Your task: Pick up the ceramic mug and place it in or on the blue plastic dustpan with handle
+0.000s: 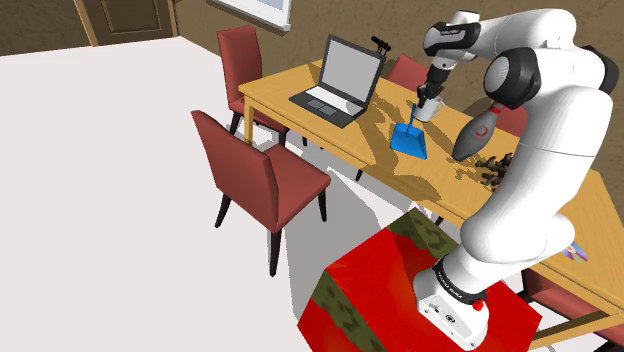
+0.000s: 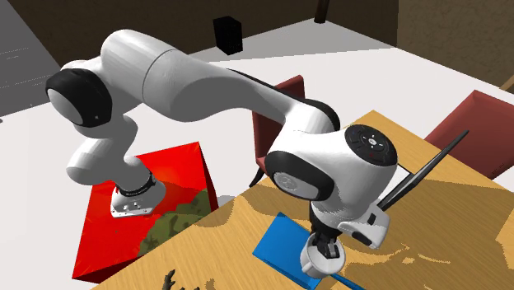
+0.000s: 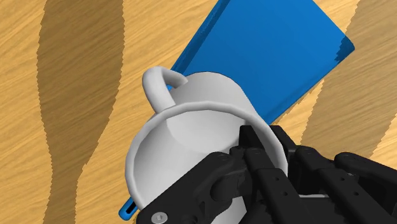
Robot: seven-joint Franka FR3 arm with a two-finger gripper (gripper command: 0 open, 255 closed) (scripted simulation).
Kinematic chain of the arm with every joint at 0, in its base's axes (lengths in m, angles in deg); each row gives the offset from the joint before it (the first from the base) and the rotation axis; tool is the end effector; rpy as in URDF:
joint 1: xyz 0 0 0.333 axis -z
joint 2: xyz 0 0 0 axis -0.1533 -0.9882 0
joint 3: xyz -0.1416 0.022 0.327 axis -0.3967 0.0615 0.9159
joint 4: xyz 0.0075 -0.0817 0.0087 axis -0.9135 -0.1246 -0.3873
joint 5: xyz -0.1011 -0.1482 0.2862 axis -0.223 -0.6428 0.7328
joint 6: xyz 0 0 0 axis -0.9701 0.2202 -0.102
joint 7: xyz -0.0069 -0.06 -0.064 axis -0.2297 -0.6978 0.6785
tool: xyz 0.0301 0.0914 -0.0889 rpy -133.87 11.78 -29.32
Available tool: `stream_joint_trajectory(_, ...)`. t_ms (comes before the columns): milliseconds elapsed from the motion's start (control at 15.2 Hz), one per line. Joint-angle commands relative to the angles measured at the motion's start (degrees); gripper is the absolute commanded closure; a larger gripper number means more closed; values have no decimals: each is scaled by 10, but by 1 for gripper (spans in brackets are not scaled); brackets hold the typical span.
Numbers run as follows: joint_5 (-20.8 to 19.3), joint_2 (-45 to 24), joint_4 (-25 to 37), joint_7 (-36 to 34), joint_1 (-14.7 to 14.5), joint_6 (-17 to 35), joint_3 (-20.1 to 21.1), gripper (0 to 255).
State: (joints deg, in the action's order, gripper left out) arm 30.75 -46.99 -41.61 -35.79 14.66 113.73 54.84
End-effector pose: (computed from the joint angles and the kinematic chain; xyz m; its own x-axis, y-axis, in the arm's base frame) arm 0.4951 -0.4060 0.4819 0.9738 -0.2272 -0.0015 -0.2267 -0.9718 0.0653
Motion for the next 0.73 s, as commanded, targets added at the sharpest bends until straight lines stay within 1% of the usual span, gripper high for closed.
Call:
stream_joint_trajectory(0, 0, -1, -1, 0, 0, 2, 0, 255)
stream_joint_trajectory(330, 0, -1, -1, 0, 0, 2, 0, 255)
stream_joint_trajectory(396, 0, -1, -1, 0, 0, 2, 0, 0)
stream_joint_trajectory(660, 0, -1, -1, 0, 0, 2, 0, 0)
